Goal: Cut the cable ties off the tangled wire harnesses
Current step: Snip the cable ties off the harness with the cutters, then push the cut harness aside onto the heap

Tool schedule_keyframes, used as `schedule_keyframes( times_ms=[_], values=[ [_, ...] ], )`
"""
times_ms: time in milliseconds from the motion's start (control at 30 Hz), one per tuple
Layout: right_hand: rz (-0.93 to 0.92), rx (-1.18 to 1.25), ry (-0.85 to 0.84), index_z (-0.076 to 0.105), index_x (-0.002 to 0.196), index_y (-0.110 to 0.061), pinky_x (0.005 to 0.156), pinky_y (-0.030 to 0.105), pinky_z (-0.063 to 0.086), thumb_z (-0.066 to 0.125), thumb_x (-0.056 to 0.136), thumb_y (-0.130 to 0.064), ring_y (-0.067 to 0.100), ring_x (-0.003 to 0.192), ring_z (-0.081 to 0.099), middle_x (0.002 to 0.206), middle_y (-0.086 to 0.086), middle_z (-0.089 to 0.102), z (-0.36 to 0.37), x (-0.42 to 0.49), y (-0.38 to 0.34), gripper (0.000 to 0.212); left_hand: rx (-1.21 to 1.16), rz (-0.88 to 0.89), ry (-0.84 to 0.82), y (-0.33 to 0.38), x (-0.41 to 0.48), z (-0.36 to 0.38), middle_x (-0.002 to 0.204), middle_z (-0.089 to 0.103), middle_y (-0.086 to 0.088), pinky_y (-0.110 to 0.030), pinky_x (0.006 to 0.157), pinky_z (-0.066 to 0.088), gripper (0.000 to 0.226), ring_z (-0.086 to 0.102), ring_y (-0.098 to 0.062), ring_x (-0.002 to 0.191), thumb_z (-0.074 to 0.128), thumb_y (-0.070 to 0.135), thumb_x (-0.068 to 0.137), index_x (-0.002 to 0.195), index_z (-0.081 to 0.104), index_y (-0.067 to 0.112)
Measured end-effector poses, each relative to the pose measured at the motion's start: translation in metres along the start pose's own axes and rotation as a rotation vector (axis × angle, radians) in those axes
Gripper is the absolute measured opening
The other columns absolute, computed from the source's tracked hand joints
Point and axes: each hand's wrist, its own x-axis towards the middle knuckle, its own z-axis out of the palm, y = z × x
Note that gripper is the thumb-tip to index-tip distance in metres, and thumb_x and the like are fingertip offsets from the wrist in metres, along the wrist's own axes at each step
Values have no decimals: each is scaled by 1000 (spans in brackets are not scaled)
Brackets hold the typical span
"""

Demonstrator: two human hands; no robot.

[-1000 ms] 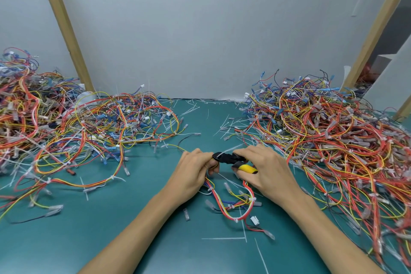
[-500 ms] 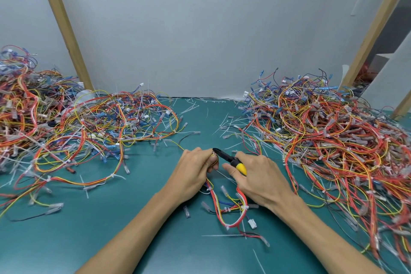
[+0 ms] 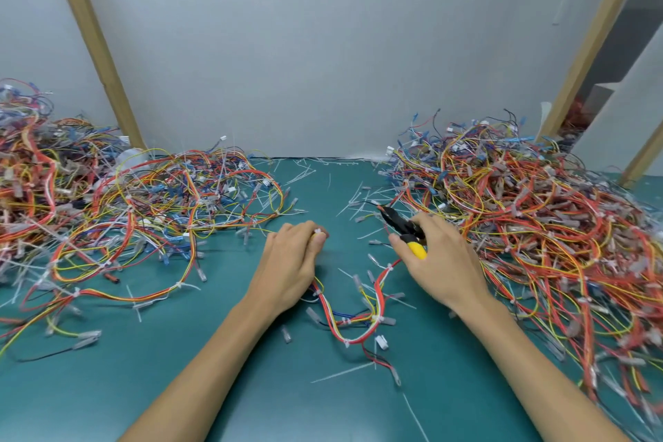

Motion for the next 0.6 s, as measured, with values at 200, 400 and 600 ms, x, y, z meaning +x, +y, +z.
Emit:
schedule_keyframes(
  times_ms=[200,400,600],
  values=[
    [9,-108,-406,49,87,-33,70,35,43,61,79,-65,16,83,52,84,-15,53,-55,6,-2,35,-22,-88,-9,-9,3,0,91,64,5,-44,90,38,29,53,-24,96,35,29,104,95,62,19],
    [43,-317,-801,45,93,-35,78,33,46,64,72,-70,12,89,52,97,-10,55,-66,-21,0,45,-38,-172,98,-14,6,-4,91,66,2,-45,90,40,30,54,-27,97,38,25,104,90,63,16],
    [-24,-247,-720,49,125,-35,101,36,42,68,79,-59,13,117,46,118,-9,47,-50,-30,-19,55,-72,-155,98,-14,5,-5,90,66,4,-45,91,41,30,54,-26,95,39,23,104,91,64,14]
  ],
)
